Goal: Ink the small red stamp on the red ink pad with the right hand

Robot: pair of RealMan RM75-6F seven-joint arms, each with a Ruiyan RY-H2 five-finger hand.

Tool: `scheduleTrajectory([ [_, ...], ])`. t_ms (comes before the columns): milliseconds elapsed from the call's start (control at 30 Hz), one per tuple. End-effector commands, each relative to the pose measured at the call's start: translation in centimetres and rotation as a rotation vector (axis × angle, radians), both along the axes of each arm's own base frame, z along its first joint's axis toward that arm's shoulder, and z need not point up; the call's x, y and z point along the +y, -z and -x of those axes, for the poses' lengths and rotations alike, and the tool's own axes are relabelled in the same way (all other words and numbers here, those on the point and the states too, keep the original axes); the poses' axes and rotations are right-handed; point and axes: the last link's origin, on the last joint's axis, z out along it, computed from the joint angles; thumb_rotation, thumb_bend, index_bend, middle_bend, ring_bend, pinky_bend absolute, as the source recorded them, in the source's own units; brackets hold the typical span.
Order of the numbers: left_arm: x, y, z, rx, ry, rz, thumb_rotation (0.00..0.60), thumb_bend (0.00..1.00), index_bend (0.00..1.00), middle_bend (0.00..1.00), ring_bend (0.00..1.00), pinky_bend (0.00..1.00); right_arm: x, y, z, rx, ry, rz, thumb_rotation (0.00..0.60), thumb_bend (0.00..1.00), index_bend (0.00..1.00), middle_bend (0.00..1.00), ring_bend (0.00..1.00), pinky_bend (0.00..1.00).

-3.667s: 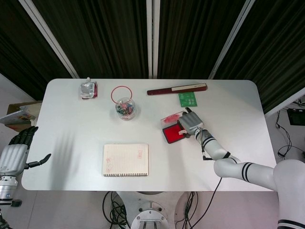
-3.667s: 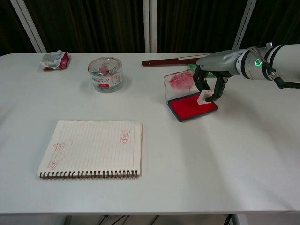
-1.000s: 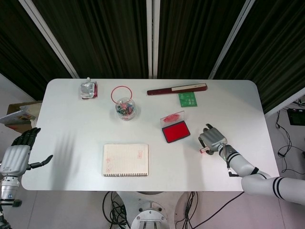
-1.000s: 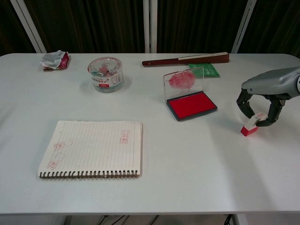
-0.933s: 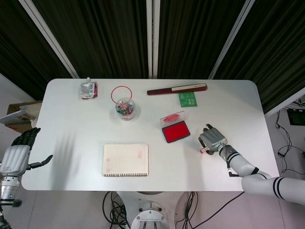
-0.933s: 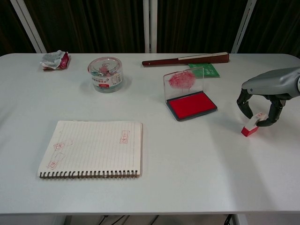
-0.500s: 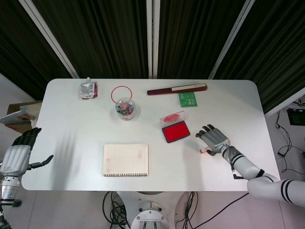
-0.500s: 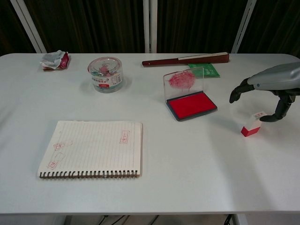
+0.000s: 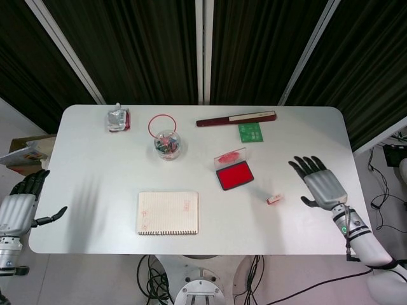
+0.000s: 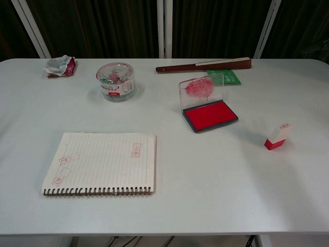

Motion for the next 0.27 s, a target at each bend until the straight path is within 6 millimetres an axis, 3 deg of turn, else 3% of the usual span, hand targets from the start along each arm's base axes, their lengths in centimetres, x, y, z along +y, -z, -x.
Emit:
scheduleTrajectory([
  [33,0.1,-0.1,0.0,0.003,-0.003,-0.002,0.272,0.16,0.00,0.06,0.08,0.21,6.2,-3.7,6.9,-0.080,0.034,0.383,0.600,0.18,0.00,0.00,0.00,0.00],
  [133,0.2,0.0,0.2,0.009,-0.007,0.003,0.262,0.16,0.00,0.06,0.08,0.21,6.6,-3.7,9.4,-0.083,0.113,0.445,0.600,0.18,0.00,0.00,0.00,0.00],
  [267,0.5,0.4,0.2,0.012,-0.007,0.012,0.255,0.16,0.00,0.06,0.08,0.21,6.1,-3.3,10.3,-0.083,0.130,0.448,0.600,0.18,0.00,0.00,0.00,0.00],
])
